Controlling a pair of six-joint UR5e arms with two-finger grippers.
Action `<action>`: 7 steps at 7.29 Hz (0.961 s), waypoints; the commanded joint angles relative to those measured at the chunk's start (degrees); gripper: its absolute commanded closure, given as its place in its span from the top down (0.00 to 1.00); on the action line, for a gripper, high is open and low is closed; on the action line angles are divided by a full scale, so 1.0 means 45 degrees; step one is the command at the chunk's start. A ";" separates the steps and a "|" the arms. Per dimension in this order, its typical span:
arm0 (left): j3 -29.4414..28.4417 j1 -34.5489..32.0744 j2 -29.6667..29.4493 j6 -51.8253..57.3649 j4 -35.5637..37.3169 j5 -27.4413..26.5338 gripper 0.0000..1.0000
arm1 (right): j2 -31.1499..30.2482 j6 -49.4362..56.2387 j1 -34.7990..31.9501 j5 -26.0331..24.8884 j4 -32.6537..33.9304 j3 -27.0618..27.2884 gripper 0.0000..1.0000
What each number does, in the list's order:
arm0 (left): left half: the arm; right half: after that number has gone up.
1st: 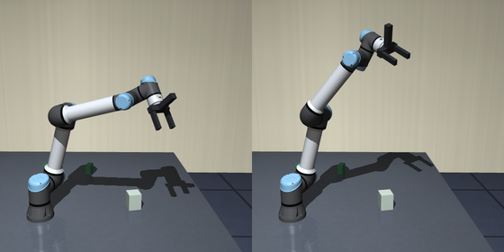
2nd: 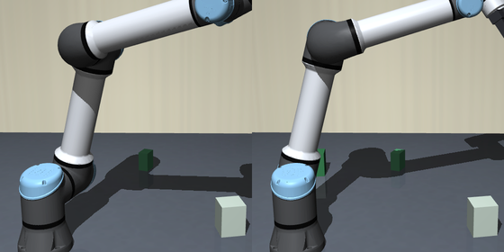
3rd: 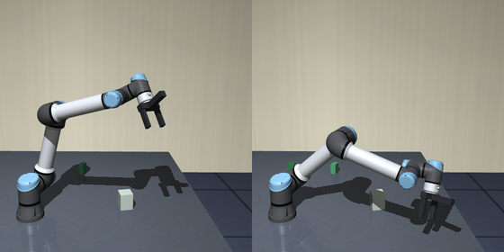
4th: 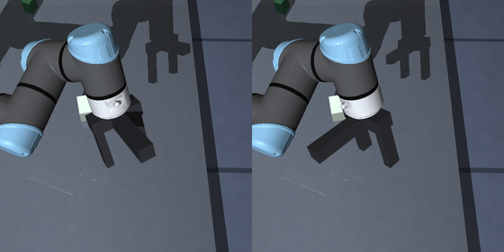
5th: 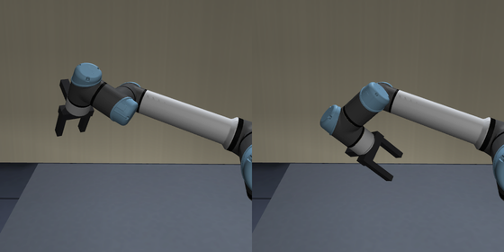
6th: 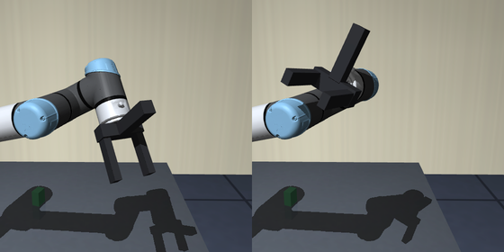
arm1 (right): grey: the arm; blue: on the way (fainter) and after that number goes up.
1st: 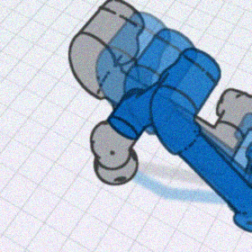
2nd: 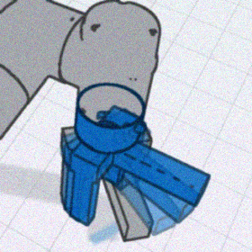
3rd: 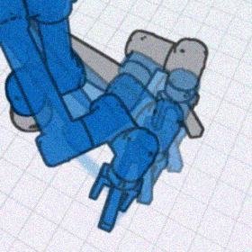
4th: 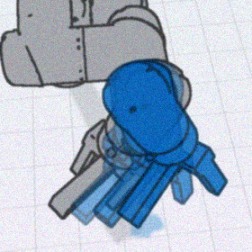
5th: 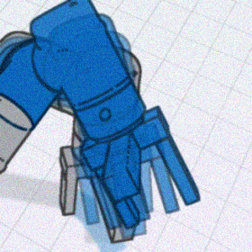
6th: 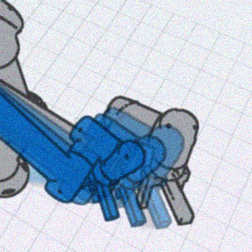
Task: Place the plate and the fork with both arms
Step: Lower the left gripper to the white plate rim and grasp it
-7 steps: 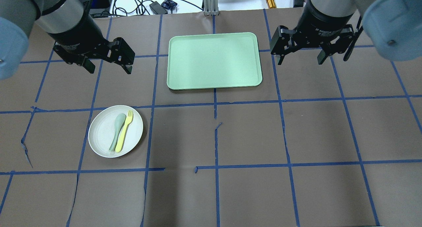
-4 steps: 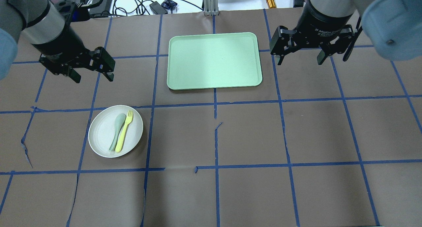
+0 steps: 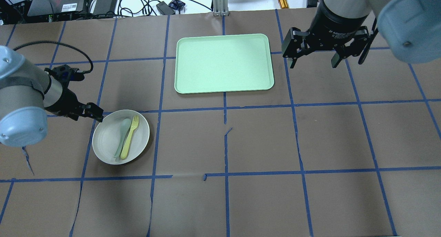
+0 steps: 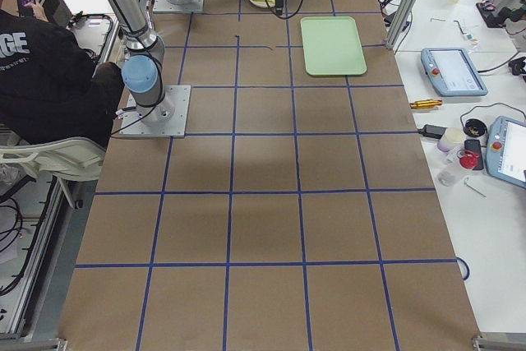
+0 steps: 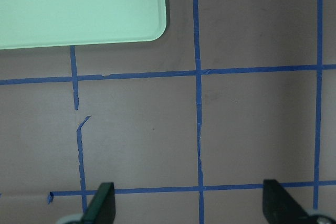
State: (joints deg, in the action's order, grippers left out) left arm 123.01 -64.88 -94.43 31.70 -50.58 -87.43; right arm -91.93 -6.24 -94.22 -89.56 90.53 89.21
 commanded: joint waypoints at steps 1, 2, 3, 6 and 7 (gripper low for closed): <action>0.0908 0.0764 -0.1198 0.0630 0.1357 -0.0120 0.74 | 0.0000 0.0000 0.0000 0.0019 0.0000 0.0000 1.00; 0.0869 0.0823 -0.1473 0.0514 0.1377 -0.0102 0.64 | 0.0000 0.0000 0.0000 -0.0001 0.0000 0.0020 1.00; 0.0830 0.0843 -0.1592 0.0475 0.1377 -0.0102 0.44 | 0.0000 0.0000 0.0000 -0.0001 0.0000 0.0001 1.00; 0.0810 0.0843 -0.1574 0.0455 0.1241 -0.0024 0.00 | 0.0000 0.0000 0.0000 0.0018 0.0000 0.0000 1.00; 0.0539 0.0843 -0.1516 0.0435 0.1028 0.0092 0.00 | 0.0000 0.0000 0.0000 -0.0001 0.0000 0.0000 1.00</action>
State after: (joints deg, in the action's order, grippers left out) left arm 126.37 -61.09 -101.46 33.77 -45.12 -87.53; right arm -91.93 -6.24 -94.22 -89.51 90.53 89.21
